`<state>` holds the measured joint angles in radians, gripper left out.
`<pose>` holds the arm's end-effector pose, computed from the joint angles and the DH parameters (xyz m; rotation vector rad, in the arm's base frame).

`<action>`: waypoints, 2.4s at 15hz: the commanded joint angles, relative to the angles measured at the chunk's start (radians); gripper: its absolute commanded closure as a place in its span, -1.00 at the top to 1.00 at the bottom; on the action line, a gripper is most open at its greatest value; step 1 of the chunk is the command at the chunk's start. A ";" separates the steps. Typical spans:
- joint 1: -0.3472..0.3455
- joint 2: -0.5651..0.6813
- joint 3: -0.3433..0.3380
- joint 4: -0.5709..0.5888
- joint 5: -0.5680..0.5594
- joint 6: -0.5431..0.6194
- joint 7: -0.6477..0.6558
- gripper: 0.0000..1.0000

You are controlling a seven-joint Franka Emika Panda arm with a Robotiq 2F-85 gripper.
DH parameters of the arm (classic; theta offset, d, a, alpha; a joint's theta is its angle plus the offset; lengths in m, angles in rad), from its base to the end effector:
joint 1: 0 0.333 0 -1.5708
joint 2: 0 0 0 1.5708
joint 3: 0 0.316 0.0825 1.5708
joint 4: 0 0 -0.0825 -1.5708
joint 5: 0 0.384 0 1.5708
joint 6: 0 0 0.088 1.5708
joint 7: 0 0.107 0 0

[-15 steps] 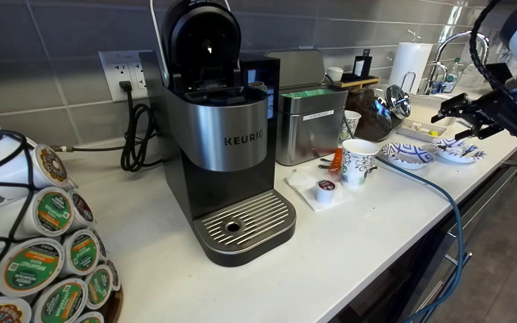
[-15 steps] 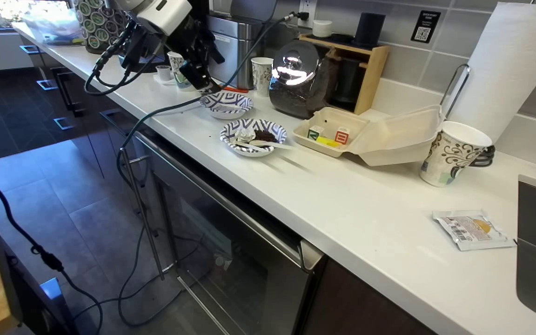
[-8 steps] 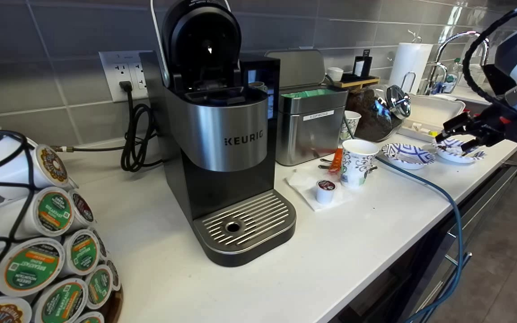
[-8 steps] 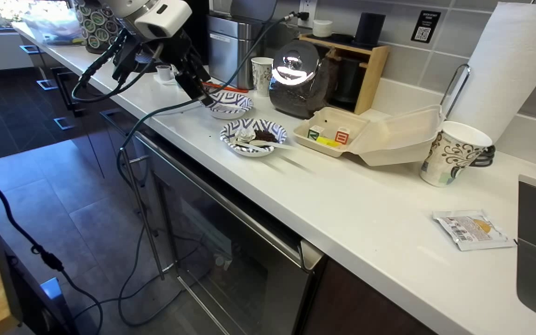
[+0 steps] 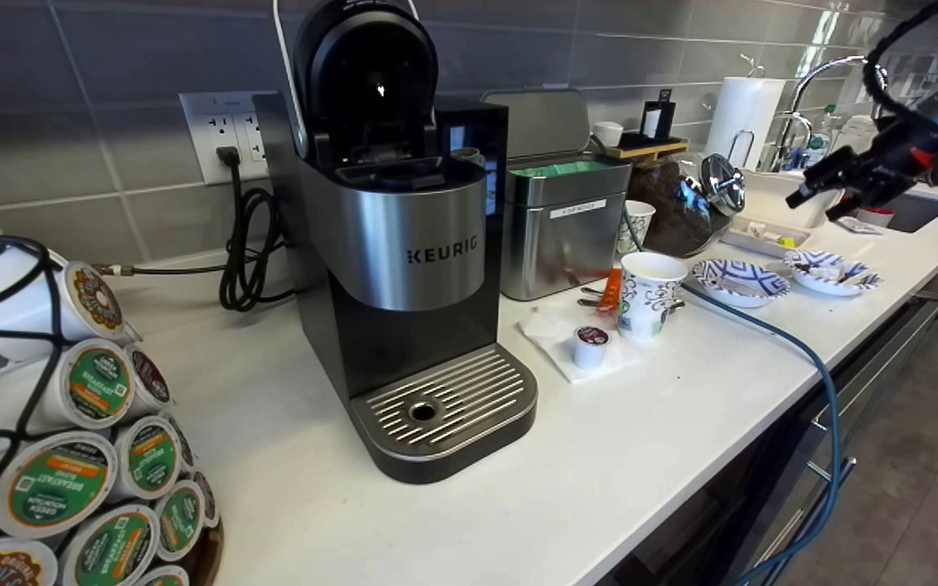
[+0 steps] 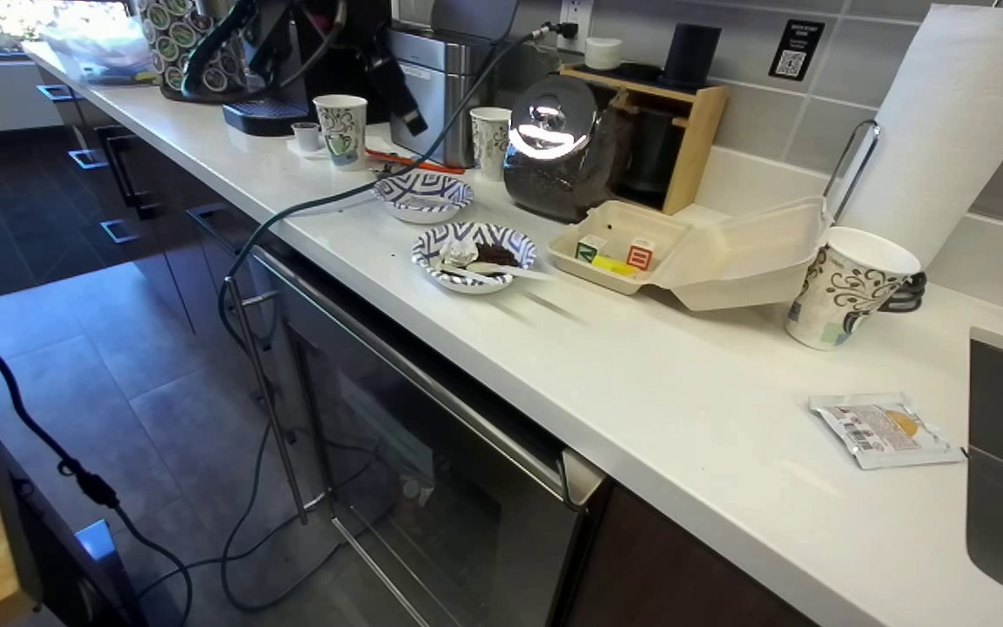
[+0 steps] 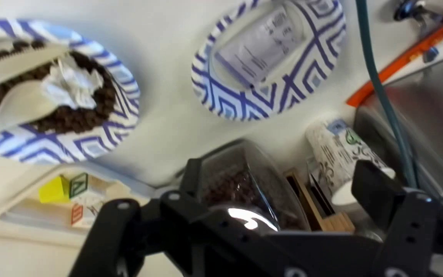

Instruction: Move the bowl to the right then take lid off of the jar of beans

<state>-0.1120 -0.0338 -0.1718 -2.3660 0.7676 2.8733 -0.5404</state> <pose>0.4942 -0.1853 0.3880 -2.7731 0.6139 -0.9094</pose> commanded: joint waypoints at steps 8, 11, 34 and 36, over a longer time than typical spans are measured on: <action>-0.044 -0.023 -0.019 0.100 -0.257 -0.111 0.160 1.00; -0.027 0.005 -0.021 0.122 -0.181 -0.097 0.025 1.00; -0.113 0.360 -0.009 0.562 -0.198 -0.179 -0.345 1.00; -0.134 0.376 0.004 0.577 -0.163 -0.211 -0.360 1.00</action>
<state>-0.2083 0.3049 -0.1908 -1.8305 0.5469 2.7142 -0.8553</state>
